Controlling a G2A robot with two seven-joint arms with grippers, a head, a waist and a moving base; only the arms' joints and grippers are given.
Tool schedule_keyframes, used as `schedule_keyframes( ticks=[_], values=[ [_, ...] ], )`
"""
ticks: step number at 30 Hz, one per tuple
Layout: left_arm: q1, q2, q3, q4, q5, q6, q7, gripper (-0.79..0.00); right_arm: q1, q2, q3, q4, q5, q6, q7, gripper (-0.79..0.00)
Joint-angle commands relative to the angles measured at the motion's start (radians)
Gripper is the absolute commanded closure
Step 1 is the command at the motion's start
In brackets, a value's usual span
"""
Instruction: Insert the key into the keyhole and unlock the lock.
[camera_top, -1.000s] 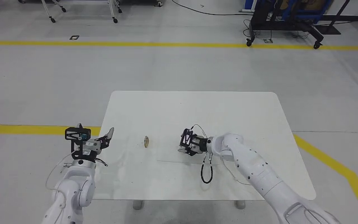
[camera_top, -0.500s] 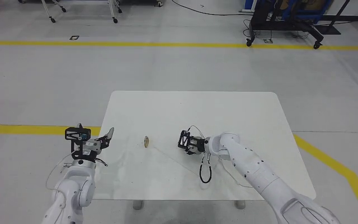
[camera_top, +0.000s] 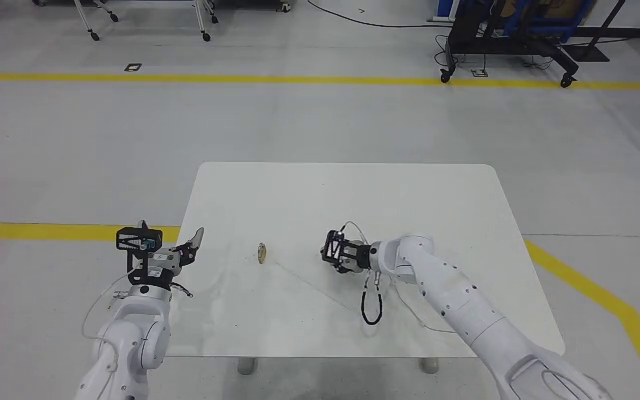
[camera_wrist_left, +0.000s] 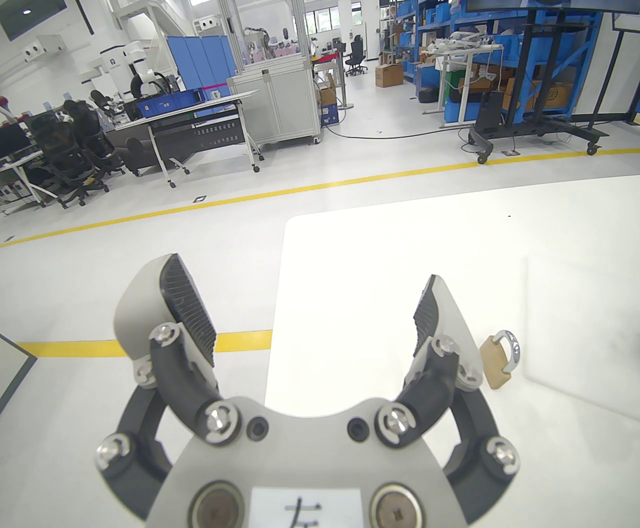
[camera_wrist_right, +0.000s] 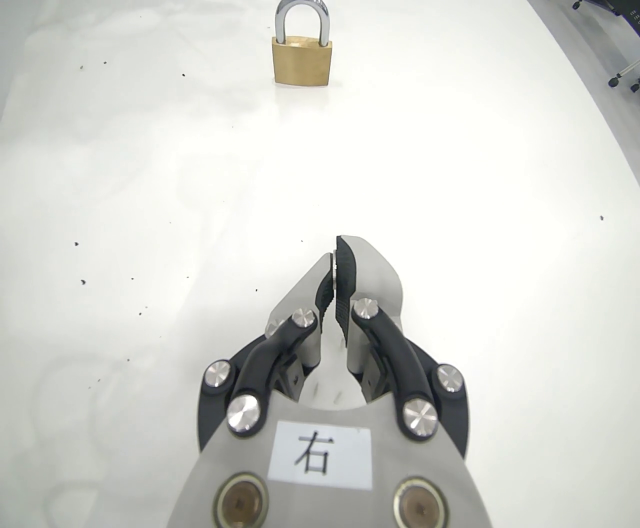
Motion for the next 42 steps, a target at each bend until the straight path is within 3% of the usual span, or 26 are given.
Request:
schedule_keyframes(
  ticks=[1,15,20,23,27,32,39,42],
  values=[
    [0.000,0.000,0.000,0.000,0.000,0.000,0.000,-0.785,-0.008,0.006,0.011,-0.012,-0.003,-0.008,-0.007,0.000],
    [0.000,0.000,0.000,0.000,0.000,0.000,0.000,-0.785,-0.025,0.017,0.029,-0.035,-0.009,-0.025,-0.011,0.000],
    [0.000,0.000,0.000,0.000,0.000,0.000,0.000,-0.785,-0.068,0.032,0.077,-0.058,0.023,-0.018,-0.085,0.000],
    [0.000,0.000,0.000,0.000,0.000,0.000,0.000,-0.785,-0.094,0.046,0.120,-0.066,0.072,-0.072,-0.132,0.000],
    [0.000,0.000,0.000,0.000,0.000,0.000,0.000,-0.785,-0.115,0.066,0.180,-0.054,0.201,-0.248,-0.219,0.000],
    [0.000,0.000,0.000,0.000,0.000,0.000,0.000,-0.785,-0.132,0.096,0.137,-0.083,0.348,-0.248,-0.306,0.000],
    [0.000,0.000,0.000,0.000,0.000,0.000,0.000,-0.785,-0.100,0.193,-0.011,-0.103,0.485,-0.248,-0.483,0.000],
    [0.000,0.000,0.000,0.000,0.000,0.000,0.000,-0.785,-0.100,0.193,-0.011,-0.103,0.485,-0.248,-0.483,0.000]
  ],
)
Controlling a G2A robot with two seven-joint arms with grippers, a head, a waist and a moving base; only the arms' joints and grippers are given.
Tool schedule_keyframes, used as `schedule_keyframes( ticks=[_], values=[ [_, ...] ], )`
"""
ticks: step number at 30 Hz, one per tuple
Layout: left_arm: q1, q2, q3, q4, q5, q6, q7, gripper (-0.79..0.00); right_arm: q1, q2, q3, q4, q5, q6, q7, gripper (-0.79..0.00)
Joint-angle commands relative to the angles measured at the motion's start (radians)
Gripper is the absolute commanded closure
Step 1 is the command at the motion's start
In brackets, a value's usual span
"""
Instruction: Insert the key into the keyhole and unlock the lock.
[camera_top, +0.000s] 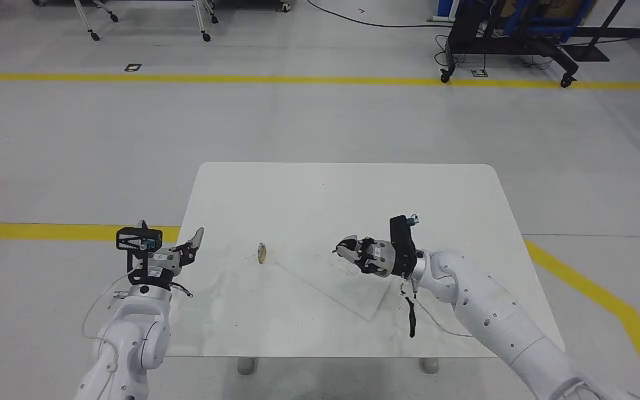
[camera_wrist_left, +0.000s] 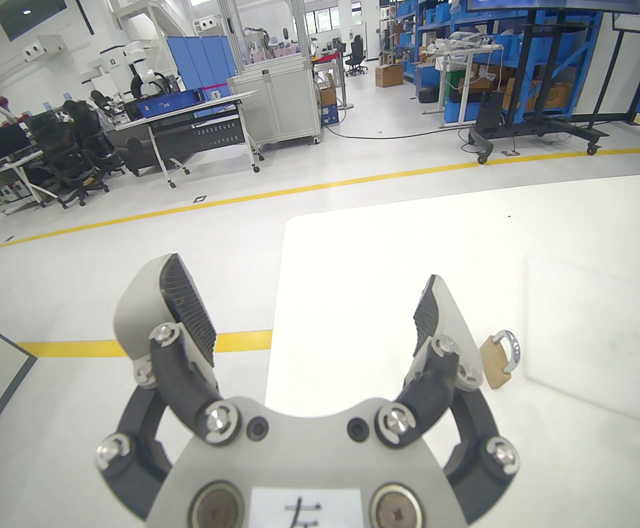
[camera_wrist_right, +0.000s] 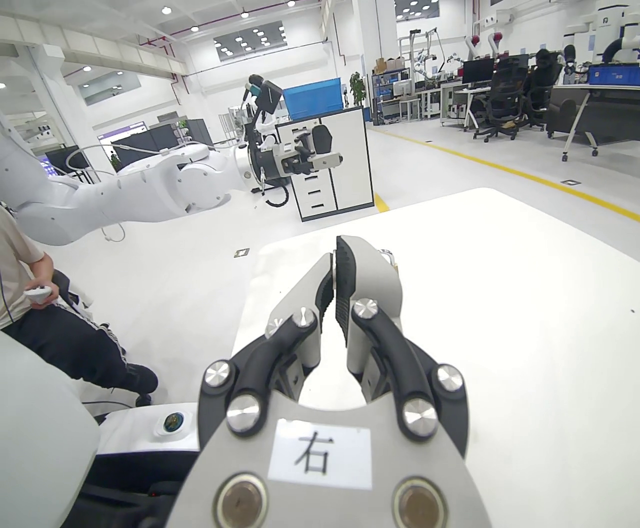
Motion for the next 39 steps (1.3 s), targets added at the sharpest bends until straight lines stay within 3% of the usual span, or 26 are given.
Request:
schedule_keyframes(
  ticks=[1,6,9,11,16,21,24,33,37,39],
  values=[
    [0.000,0.000,0.000,0.000,0.000,0.000,0.000,-0.785,-0.001,-0.001,0.003,0.000,-0.001,0.000,0.004,0.000],
    [0.008,0.001,-0.004,-0.017,0.060,0.015,0.038,-0.785,-0.001,-0.001,0.003,0.000,-0.001,0.000,0.004,0.000],
    [0.032,-0.003,-0.016,-0.074,-0.233,-0.168,0.009,-0.785,-0.001,-0.001,0.003,0.000,-0.001,0.000,0.004,0.000],
    [0.019,0.004,-0.043,-0.088,-0.455,-0.349,-0.119,-0.785,-0.001,-0.001,0.003,0.000,-0.001,0.000,0.004,0.000],
    [-0.105,0.016,0.003,-0.026,-0.841,-0.536,-0.455,-0.785,-0.001,-0.001,0.003,0.000,-0.001,0.000,0.004,0.000],
    [-0.307,0.022,0.114,0.117,-1.250,-0.532,-0.812,-0.785,-0.001,-0.001,0.003,0.000,-0.001,0.000,0.004,0.000],
    [-0.408,0.025,0.171,0.188,-1.314,-0.537,-0.962,-0.785,-0.001,-0.001,0.003,0.000,-0.001,0.000,0.004,0.000],
    [-0.419,0.024,0.196,0.196,-1.316,-0.544,-0.961,-0.785,-0.008,-0.003,-0.001,-0.003,0.013,0.000,0.008,0.000],
    [-0.439,0.018,0.241,0.270,-1.541,-0.569,-1.003,-0.785,-0.004,-0.019,-0.027,0.029,0.231,0.000,0.088,0.000],
    [-0.460,0.018,0.253,0.307,-1.526,-0.608,-1.022,-0.785,-0.003,-0.031,-0.096,0.008,0.478,0.000,0.178,0.000]
  ],
)
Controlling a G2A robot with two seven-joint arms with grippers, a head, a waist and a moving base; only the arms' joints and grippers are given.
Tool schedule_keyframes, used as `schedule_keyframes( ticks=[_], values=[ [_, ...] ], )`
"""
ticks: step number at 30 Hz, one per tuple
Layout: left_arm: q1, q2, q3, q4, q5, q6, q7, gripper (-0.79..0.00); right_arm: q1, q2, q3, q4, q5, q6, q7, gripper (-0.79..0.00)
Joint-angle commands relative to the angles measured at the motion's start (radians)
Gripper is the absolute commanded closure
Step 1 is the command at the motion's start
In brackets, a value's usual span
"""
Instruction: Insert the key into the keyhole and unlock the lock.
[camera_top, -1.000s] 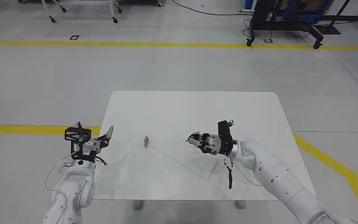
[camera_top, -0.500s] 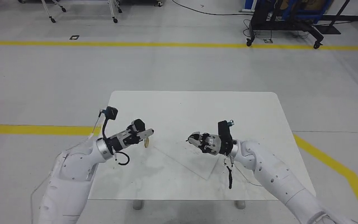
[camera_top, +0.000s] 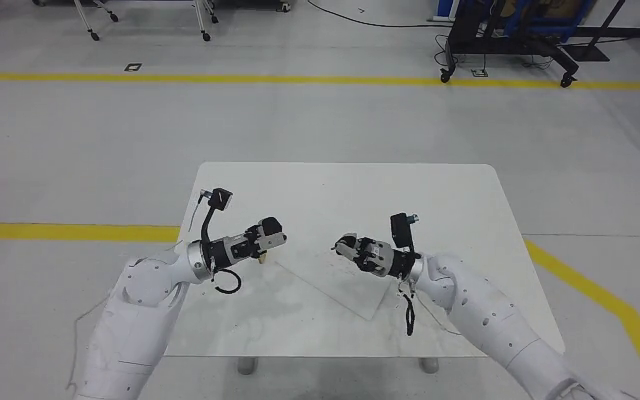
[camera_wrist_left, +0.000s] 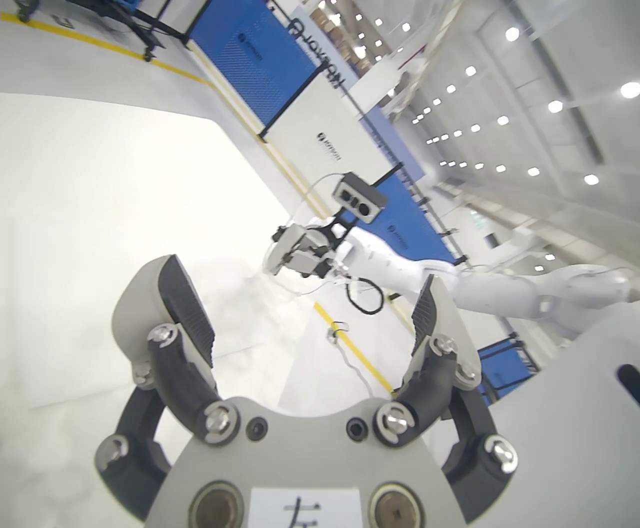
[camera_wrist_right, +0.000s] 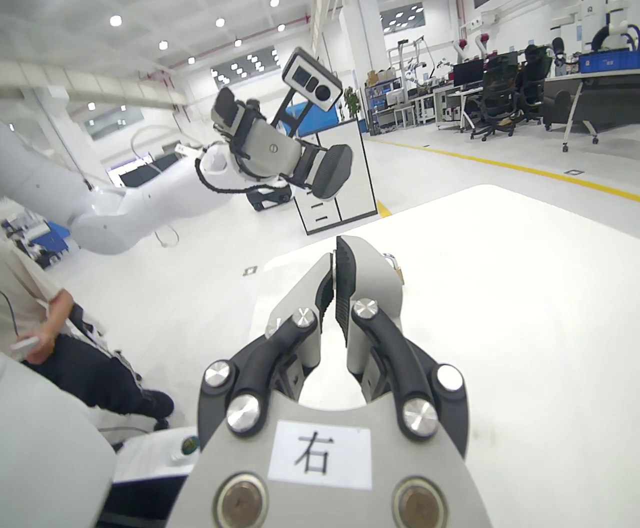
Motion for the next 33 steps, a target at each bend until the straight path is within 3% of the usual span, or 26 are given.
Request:
schedule_keyframes(
  ticks=[1,7,11,15,22,25,26,28,33],
  values=[
    [-0.013,0.000,0.013,0.035,0.016,-0.039,-0.005,-0.785,0.020,-0.006,-0.065,-0.003,0.296,0.000,0.132,0.000],
    [-0.051,-0.004,0.045,0.106,0.054,-0.090,0.040,-0.785,0.123,-0.028,-0.149,0.101,0.818,0.021,0.487,0.000],
    [-0.064,-0.010,0.086,0.115,0.108,-0.092,0.083,-0.508,0.153,-0.044,-0.158,0.145,0.947,0.045,0.564,0.000],
    [-0.085,-0.016,0.125,0.133,0.169,-0.088,0.129,-0.391,0.173,-0.061,-0.164,0.179,0.995,0.050,0.618,0.000],
    [-0.110,-0.021,0.169,0.157,0.196,-0.081,0.155,-0.400,0.191,-0.092,-0.175,0.215,0.984,0.064,0.655,0.000],
    [-0.120,-0.022,0.180,0.167,0.207,-0.063,0.162,-0.489,0.196,-0.104,-0.181,0.221,0.981,0.064,0.674,0.000],
    [-0.124,-0.022,0.184,0.170,0.210,-0.056,0.165,-0.477,0.198,-0.108,-0.182,0.223,0.981,0.064,0.679,0.000],
    [-0.129,-0.022,0.190,0.173,0.216,-0.052,0.171,-0.382,0.201,-0.116,-0.184,0.227,0.981,0.065,0.690,0.000],
    [-0.136,-0.022,0.198,0.179,0.223,-0.048,0.182,-0.268,0.205,-0.131,-0.184,0.241,0.984,0.067,0.707,0.000]
  ],
)
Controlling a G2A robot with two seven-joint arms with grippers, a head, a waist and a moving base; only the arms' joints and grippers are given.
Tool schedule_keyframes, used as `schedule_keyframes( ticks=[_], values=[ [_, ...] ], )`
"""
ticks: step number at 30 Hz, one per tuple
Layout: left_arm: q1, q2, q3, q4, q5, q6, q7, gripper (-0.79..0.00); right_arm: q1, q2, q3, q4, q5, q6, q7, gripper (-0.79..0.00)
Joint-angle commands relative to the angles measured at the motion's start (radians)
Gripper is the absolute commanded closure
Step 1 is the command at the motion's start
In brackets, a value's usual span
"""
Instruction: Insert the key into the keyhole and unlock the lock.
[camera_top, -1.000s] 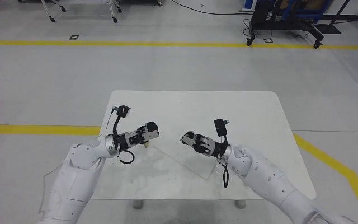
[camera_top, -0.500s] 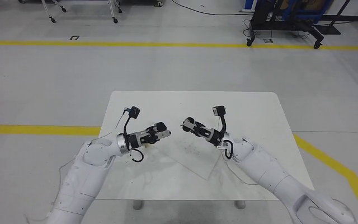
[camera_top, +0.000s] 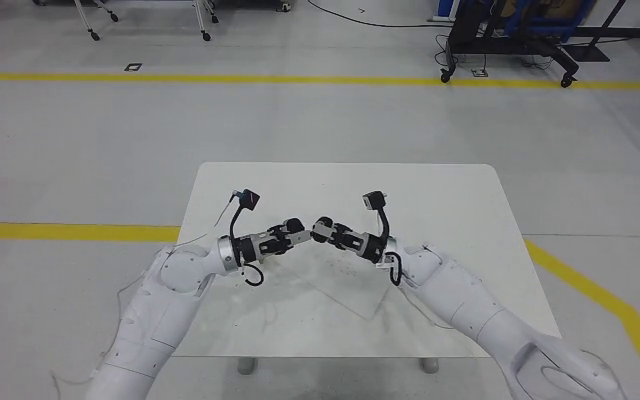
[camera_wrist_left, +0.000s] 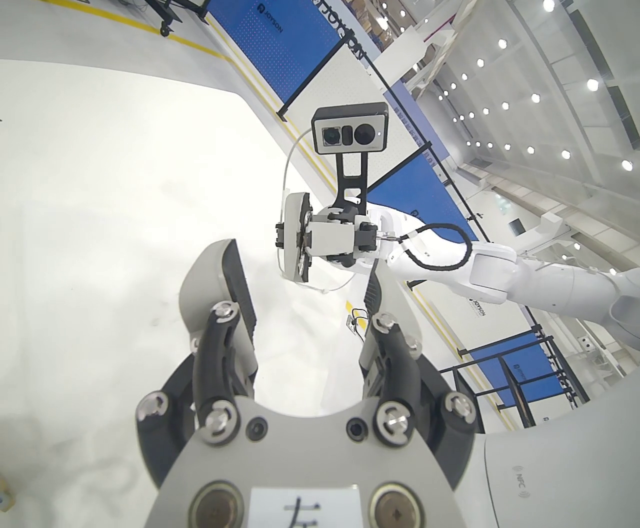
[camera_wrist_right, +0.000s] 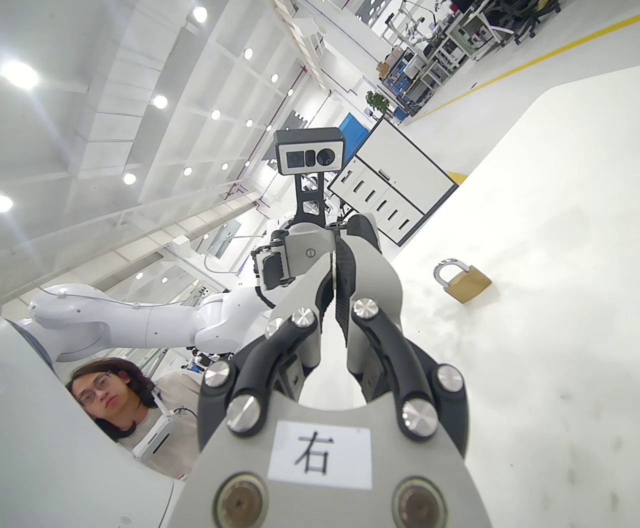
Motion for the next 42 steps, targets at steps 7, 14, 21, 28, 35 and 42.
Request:
schedule_keyframes(
  ticks=[7,14,21,28,35,42],
  values=[
    [-0.005,0.003,0.008,0.002,0.007,0.008,0.009,-0.092,0.003,-0.019,0.010,0.027,0.006,-0.003,0.023,0.000],
    [-0.008,0.005,0.016,0.003,0.013,0.016,0.014,-0.117,0.001,-0.031,0.023,0.041,0.012,-0.010,0.050,0.000],
    [-0.010,0.007,0.022,0.002,0.018,0.020,0.018,0.000,-0.003,-0.040,0.039,0.050,0.012,-0.016,0.068,0.000],
    [-0.012,0.010,0.026,0.003,0.028,0.023,0.024,0.000,-0.009,-0.046,0.056,0.056,0.012,-0.017,0.083,0.000],
    [-0.014,0.012,0.031,0.005,0.029,0.022,0.027,0.000,-0.015,-0.052,0.073,0.062,0.010,-0.020,0.097,-0.206],
    [-0.017,0.015,0.034,0.007,0.027,0.021,0.029,0.000,-0.021,-0.055,0.090,0.065,0.005,-0.017,0.112,-0.228]
  ],
)
